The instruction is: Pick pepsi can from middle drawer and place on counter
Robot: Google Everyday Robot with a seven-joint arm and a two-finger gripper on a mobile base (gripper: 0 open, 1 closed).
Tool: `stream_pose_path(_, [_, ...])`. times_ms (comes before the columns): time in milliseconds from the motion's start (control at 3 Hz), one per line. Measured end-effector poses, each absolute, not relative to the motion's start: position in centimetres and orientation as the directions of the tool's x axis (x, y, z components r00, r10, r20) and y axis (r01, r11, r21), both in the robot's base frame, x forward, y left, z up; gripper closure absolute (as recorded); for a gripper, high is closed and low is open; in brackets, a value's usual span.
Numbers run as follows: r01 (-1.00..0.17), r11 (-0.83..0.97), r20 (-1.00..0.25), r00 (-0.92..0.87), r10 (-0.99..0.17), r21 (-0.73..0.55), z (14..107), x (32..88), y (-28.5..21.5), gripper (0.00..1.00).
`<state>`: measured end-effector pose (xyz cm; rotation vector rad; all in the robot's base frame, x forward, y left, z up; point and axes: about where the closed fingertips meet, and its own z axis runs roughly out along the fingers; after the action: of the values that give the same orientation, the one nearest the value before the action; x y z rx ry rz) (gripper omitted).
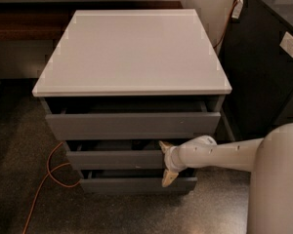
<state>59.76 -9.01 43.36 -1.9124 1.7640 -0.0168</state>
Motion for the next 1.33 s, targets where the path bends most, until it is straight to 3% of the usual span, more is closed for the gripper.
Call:
stream_pose_path(333, [-0.924,0.012,-0.343,0.13,-0.93,-0.383,42.2,61.0,-9.4,0.0])
stream_pose_path(667, [-0.927,0.025,-0.35,0.116,-0.93,-0.375,41.5,62.3,-9.7,0.15])
stream_pose_path(1333, [-0.937,0.044,-0.38,0.098,-0.92,-0.347,41.2,62.7,-9.6,0.62])
